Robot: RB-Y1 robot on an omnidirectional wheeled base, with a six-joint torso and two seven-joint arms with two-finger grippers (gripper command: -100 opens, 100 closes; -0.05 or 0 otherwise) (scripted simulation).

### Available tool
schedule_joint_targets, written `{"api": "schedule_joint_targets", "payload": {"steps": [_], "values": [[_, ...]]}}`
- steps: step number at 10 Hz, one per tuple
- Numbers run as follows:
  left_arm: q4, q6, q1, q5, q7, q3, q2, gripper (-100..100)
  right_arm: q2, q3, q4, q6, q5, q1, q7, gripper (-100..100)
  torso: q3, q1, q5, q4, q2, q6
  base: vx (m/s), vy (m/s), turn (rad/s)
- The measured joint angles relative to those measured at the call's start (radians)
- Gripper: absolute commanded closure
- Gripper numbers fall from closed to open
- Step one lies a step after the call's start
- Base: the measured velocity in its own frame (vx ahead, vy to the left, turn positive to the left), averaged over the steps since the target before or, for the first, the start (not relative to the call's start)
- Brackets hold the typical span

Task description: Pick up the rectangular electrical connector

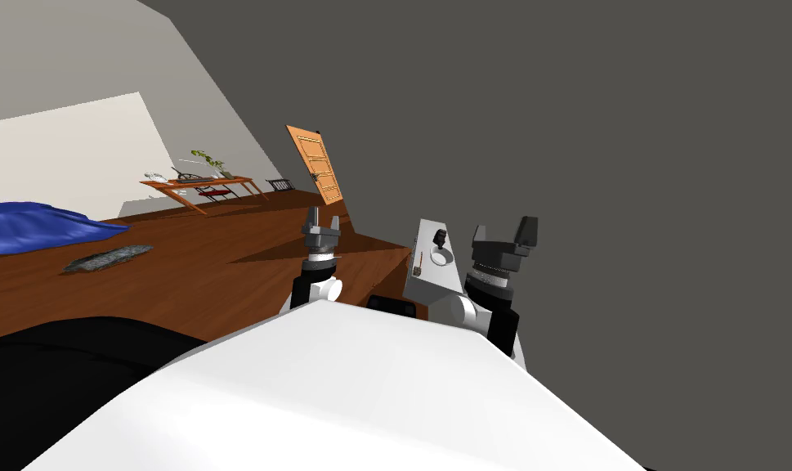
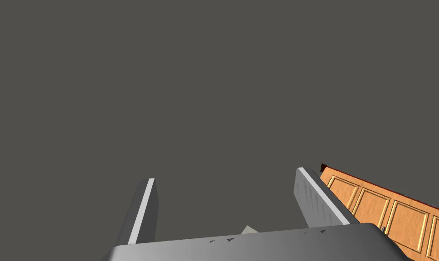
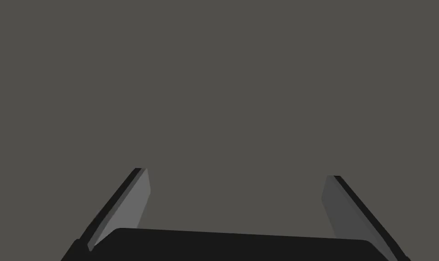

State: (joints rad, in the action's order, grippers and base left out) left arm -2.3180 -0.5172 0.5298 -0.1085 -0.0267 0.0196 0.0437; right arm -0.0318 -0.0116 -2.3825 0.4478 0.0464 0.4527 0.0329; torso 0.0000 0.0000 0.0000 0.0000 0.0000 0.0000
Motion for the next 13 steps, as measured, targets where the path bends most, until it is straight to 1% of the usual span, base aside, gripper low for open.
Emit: {"api": "schedule_joint_targets", "payload": {"steps": [1, 3, 4, 5, 6, 7, 8, 9, 10, 11, 12, 13], "values": [[0.0, 0.0, 0.0, 0.0, 0.0, 0.0, 0.0, 0, -0.014, 0.001, 0.004, -0.008, 0.013, 0.003, -0.015, -100, 0.0, 0.001, 0.0, 0.0, 0.0, 0.0, -0.001, 0.053, 0.025], [0.0, 0.0, 0.0, 0.0, 0.0, 0.0, 0.0, 0, -0.043, 0.005, 0.018, -0.027, 0.046, 0.011, -0.061, -100, 0.0, 0.003, 0.001, 0.0, 0.0, 0.0, 0.004, 0.051, 0.017], [0.0, 0.0, 0.0, 0.0, 0.0, 0.0, 0.0, 0, -0.057, 0.008, 0.027, -0.042, 0.066, 0.012, -0.087, -100, 0.0, 0.003, 0.001, 0.0, -0.001, 0.0, 0.013, 0.043, 0.027], [0.0, 0.0, 0.0, 0.0, 0.0, 0.0, 0.0, 0, -0.074, 0.02, 0.035, -0.064, 0.092, 0.007, -0.116, -100, -0.001, 0.003, 0.001, 0.0, -0.001, 0.0, 0.009, 0.025, 0.008], [0.0, 0.0, 0.0, 0.0, 0.0, 0.0, 0.0, 0, -0.08, 0.019, 0.045, -0.069, 0.102, 0.011, -0.134, -100, 0.0, 0.002, 0.0, 0.0, -0.001, 0.0, 0.012, 0.023, 0.022], [0.0, 0.0, 0.0, 0.0, 0.0, 0.0, 0.0, 0, -0.093, 0.027, 0.058, -0.077, 0.122, 0.011, -0.16, -100, 0.0, 0.001, 0.0, 0.0, -0.001, 0.0, 0.012, 0.039, 0.045], [0.0, 0.0, 0.0, 0.0, 0.0, 0.0, 0.0, 0, -0.105, 0.034, 0.07, -0.097, 0.149, 0.01, -0.188, -100, -0.001, 0.002, 0.0, 0.0, -0.001, 0.0, 0.013, 0.031, 0.011], [0.0, 0.0, 0.0, 0.0, 0.0, 0.0, 0.0, 0, -0.11, 0.034, 0.073, -0.105, 0.161, 0.019, -0.208, -100, 0.0, 0.002, 0.0, 0.0, -0.001, 0.0, 0.013, 0.039, 0.03], [0.0, 0.0, 0.0, 0.0, 0.0, 0.0, 0.0, 0, -0.125, 0.043, 0.087, -0.115, 0.186, 0.021, -0.236, -100, -0.001, 0.002, 0.0, 0.0, -0.001, 0.0, 0.007, 0.029, 0.014], [0.0, 0.0, 0.0, 0.0, 0.0, 0.0, 0.0, 0, -0.13, 0.046, 0.096, -0.123, 0.198, 0.021, -0.256, -100, 0.0, 0.002, 0.0, 0.0, -0.001, 0.0, 0.012, 0.031, 0.046], [0.0, 0.0, 0.0, 0.0, 0.0, 0.0, 0.0, 0, -0.138, 0.05, 0.104, -0.136, 0.221, 0.027, -0.282, -100, 0.0, 0.002, 0.0, 0.0, -0.001, 0.0, 0.019, 0.057, 0.065], [0.0, 0.0, 0.0, 0.0, 0.0, 0.0, 0.0, 0, -0.149, 0.059, 0.122, -0.163, 0.25, 0.022, -0.308, -100, -0.001, 0.003, 0.001, 0.0, -0.001, 0.0, 0.017, 0.045, 0.022]]}}
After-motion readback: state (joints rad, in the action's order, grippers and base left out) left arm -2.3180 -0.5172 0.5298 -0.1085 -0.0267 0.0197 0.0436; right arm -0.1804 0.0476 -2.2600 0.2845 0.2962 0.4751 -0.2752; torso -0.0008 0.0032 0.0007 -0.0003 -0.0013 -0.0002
